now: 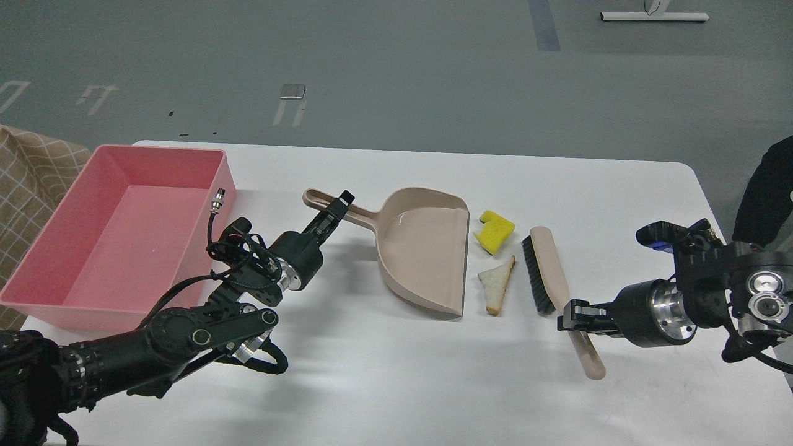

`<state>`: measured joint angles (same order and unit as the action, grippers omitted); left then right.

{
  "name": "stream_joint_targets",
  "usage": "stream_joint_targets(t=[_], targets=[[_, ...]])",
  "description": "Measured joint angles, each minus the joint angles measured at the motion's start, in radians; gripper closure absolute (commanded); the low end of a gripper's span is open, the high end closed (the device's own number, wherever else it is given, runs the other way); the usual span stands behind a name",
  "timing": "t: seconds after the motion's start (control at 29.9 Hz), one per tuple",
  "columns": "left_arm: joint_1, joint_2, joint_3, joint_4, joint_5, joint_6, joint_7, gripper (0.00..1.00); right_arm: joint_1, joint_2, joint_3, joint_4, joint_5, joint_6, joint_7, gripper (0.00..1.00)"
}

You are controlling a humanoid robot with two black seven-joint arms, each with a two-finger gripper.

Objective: Sweep and dump garbage into bin
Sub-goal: 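Sweep the brush across the table toward the dustpan with the right gripper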

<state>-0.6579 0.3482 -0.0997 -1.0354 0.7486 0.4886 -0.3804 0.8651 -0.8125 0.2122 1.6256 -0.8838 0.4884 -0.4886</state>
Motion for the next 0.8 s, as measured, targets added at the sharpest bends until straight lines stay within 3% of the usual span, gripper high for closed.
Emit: stream_joint_targets(t=[0.8], targets=[[-0.002,0.009,0.000,0.000,0.000,0.000,-0.001,1.00,-0.006,0.224,0.036,-0.119,0.004,0.000,0.000,1.00]])
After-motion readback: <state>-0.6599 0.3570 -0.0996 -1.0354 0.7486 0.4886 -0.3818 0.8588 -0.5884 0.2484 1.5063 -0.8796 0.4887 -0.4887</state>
